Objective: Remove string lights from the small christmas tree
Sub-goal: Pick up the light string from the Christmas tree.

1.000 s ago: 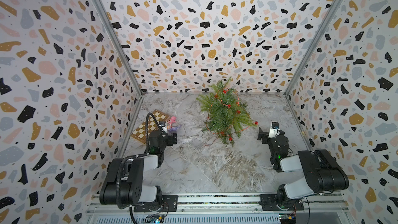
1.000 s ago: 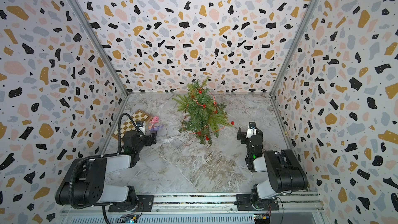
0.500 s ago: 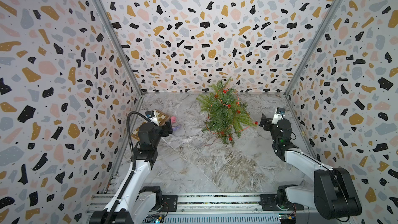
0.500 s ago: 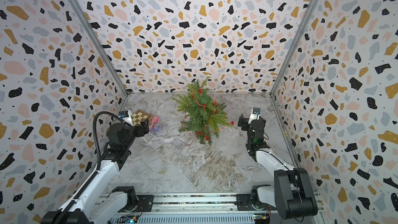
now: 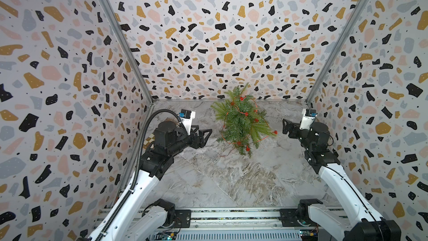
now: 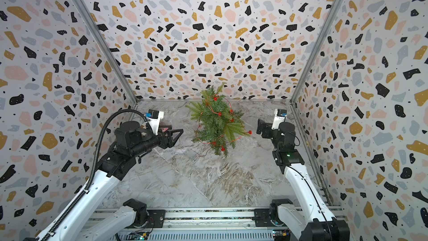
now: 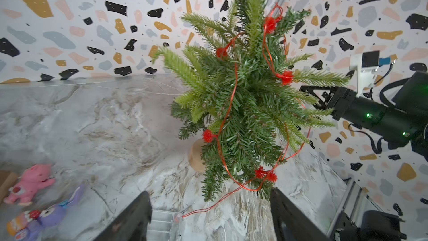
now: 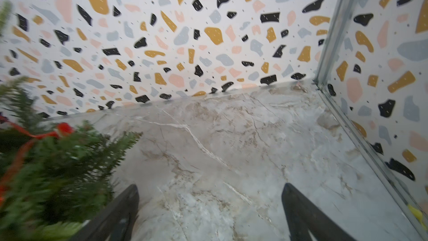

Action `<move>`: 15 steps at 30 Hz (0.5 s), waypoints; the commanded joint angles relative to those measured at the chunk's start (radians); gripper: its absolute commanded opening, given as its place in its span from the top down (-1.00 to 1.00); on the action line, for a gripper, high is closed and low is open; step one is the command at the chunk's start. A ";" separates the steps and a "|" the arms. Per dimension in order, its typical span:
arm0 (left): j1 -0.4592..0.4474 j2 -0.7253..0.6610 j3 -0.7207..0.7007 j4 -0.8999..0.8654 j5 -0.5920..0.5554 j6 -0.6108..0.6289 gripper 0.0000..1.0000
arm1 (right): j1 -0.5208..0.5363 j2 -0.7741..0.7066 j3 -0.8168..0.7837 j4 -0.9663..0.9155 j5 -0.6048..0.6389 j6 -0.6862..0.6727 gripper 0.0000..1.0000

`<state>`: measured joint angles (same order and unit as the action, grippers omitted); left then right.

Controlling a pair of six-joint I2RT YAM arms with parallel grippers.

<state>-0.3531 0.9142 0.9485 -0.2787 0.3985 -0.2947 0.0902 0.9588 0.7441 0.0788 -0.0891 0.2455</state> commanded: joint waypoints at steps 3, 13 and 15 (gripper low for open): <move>-0.057 0.046 0.079 -0.005 0.044 -0.051 -0.52 | 0.058 -0.041 0.121 -0.152 -0.140 -0.052 -0.90; -0.212 0.164 0.178 0.082 -0.020 -0.131 -0.42 | 0.217 -0.033 0.268 -0.232 -0.173 -0.102 -0.86; -0.223 0.183 0.192 0.091 -0.029 -0.139 -0.41 | 0.232 -0.009 0.294 -0.252 -0.189 -0.108 -0.84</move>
<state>-0.5621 1.0851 1.1000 -0.2485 0.3897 -0.4034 0.3046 0.9352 0.9867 -0.1280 -0.2462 0.1608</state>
